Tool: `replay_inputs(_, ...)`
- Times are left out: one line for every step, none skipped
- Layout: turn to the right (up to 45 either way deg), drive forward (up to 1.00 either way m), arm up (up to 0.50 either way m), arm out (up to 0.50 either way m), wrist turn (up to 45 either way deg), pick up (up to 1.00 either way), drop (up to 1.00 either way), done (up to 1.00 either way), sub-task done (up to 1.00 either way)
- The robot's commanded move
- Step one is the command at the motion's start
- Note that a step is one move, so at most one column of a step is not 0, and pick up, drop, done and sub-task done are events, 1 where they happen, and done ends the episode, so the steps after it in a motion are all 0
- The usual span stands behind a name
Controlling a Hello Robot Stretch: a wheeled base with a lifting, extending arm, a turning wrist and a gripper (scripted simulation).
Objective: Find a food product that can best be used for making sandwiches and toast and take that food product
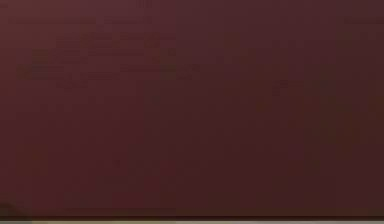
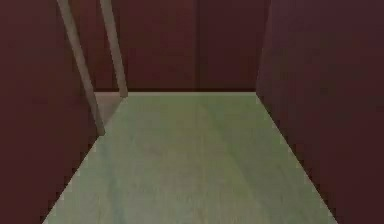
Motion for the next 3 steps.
replay_inputs(45.0,0.00,0.00,0.00,0.0,0.00,0.00,0.00,0.00)
replay_inputs(27.0,0.00,0.00,0.00,0.0,0.00,0.00,0.00,0.00)
replay_inputs(0.0,1.00,0.00,0.00,0.0,0.00,0.00,0.00,0.00)
